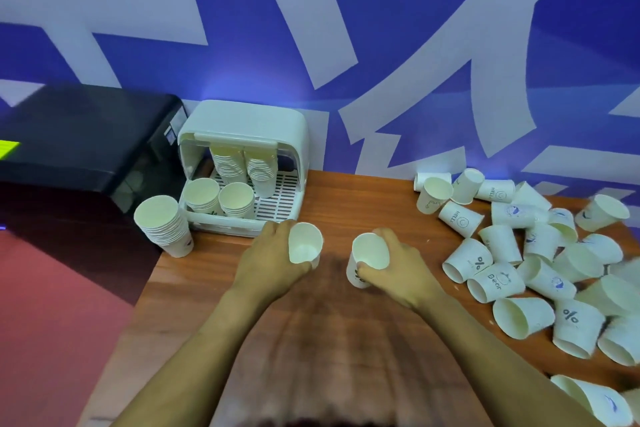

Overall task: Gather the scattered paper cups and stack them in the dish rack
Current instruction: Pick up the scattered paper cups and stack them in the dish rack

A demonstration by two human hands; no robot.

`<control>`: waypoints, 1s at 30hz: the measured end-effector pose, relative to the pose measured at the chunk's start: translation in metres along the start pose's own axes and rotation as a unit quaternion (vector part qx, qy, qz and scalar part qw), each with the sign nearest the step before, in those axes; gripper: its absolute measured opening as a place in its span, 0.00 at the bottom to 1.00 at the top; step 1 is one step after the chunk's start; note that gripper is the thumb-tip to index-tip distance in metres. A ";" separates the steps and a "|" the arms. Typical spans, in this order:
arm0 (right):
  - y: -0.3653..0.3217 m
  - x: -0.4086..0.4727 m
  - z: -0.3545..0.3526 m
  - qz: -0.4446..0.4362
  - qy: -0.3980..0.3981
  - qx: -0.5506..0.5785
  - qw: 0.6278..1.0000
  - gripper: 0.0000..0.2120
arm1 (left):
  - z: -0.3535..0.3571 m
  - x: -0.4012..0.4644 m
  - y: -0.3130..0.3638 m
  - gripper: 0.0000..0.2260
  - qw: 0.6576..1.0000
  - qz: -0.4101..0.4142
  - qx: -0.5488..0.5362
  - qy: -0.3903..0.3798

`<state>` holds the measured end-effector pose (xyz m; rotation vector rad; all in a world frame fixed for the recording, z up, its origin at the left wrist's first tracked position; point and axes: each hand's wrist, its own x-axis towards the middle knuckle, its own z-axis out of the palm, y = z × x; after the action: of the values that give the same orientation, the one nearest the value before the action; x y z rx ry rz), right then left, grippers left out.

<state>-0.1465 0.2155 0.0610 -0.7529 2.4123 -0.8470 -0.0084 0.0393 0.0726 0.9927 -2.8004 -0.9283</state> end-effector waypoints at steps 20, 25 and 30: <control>-0.162 0.084 0.063 -0.111 0.075 -0.047 0.990 0.31 | -0.131 0.060 -0.116 0.31 0.996 -0.011 -0.022 0.086; -0.201 0.104 0.097 -0.128 0.070 -0.030 0.989 0.30 | -0.163 0.082 -0.151 0.30 0.994 -0.020 0.003 0.105; -0.219 0.125 0.126 -0.119 0.041 -0.010 0.992 0.30 | -0.165 0.108 -0.170 0.31 0.997 -0.007 0.024 0.075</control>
<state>-0.0908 -0.0593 0.0899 -1.0481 2.4384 -0.9623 0.0371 -0.2160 0.0980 1.0425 -2.7069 -0.7573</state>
